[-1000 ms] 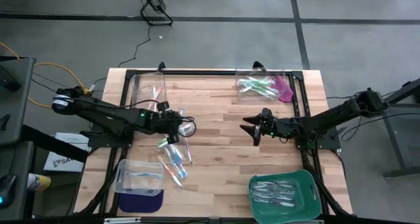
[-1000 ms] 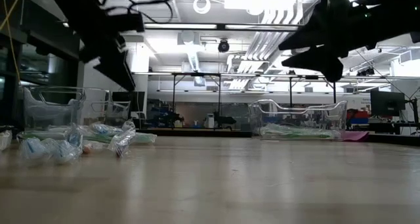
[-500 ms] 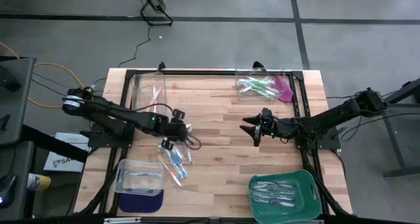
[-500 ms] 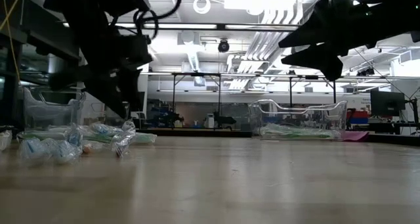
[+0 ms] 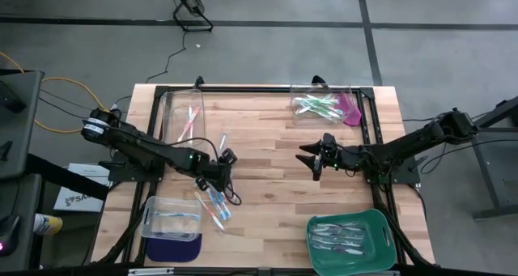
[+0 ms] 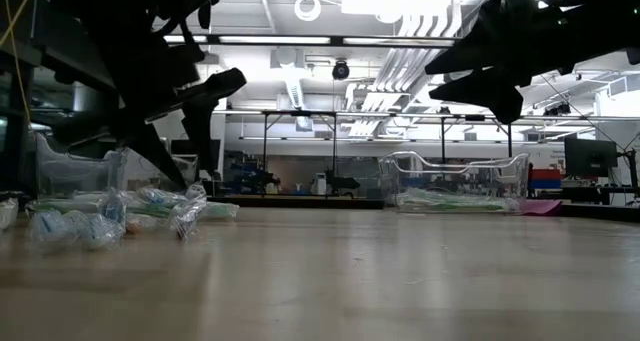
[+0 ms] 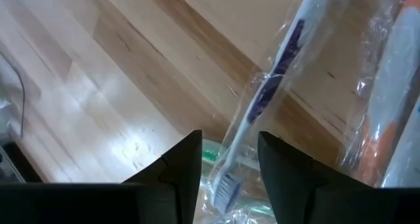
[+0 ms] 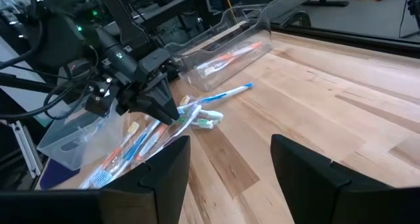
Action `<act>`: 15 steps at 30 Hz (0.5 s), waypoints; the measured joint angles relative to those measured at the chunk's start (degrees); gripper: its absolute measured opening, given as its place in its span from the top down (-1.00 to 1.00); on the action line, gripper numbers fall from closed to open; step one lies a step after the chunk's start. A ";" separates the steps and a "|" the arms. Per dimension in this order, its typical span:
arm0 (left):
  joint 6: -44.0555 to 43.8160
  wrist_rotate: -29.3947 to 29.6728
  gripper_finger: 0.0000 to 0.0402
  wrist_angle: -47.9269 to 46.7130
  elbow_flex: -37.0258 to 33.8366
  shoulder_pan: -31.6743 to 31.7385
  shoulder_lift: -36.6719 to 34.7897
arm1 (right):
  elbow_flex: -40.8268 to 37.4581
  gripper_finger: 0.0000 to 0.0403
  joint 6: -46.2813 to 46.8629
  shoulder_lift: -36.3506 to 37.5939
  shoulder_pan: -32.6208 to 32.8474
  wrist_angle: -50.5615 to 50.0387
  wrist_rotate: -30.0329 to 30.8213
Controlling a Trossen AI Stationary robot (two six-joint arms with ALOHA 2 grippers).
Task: Pick & Place Toothbrushes
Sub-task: Put the violet toothbrush into the green bin
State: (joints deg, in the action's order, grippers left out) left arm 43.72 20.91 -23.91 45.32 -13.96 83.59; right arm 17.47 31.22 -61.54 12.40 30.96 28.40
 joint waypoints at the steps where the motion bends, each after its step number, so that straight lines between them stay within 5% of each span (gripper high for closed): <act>1: 0.00 -0.58 0.29 0.05 0.00 0.07 0.00 | 0.00 -0.02 0.00 0.00 0.00 0.00 -0.02; 15: 2.96 -3.46 0.29 1.84 0.11 0.06 2.71 | 0.00 -0.02 0.01 0.00 0.00 0.00 -0.01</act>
State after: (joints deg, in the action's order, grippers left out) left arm 46.69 17.46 -22.07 45.43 -13.91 86.30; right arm 17.47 31.24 -61.54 12.40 30.96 28.39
